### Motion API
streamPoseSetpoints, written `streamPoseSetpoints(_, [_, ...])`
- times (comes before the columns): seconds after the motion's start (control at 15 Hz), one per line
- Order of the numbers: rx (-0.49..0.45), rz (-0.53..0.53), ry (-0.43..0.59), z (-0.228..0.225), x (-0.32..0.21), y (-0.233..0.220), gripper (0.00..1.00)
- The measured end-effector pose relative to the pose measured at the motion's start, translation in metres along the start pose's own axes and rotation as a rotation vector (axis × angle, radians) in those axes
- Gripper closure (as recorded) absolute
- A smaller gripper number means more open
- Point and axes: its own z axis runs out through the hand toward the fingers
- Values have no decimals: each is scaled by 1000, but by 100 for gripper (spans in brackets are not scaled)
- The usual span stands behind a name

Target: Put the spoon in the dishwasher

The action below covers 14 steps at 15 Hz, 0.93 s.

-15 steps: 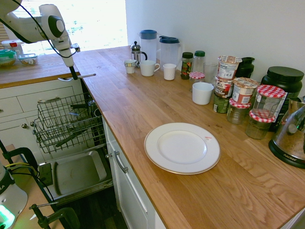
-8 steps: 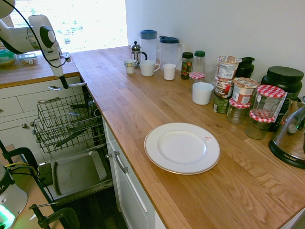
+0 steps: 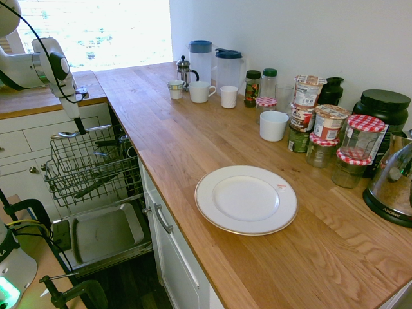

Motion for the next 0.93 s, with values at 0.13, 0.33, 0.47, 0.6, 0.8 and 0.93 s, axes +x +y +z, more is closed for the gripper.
streamPoseSetpoints(0.13, [-18,-13,-11,25,-8,4,100])
streamPoseSetpoints(0.33, [-52,-24,-35,74,-16,10,100])
streamPoseSetpoints(0.47, [-70,-20,-49,102,-19,14,100])
streamPoseSetpoints(0.6, [-80,-13,-62,126,-19,17,100])
streamPoseSetpoints(0.8, [-97,-1,-69,154,-18,20,100])
streamPoseSetpoints(0.93, [-104,6,-66,166,-18,20,0])
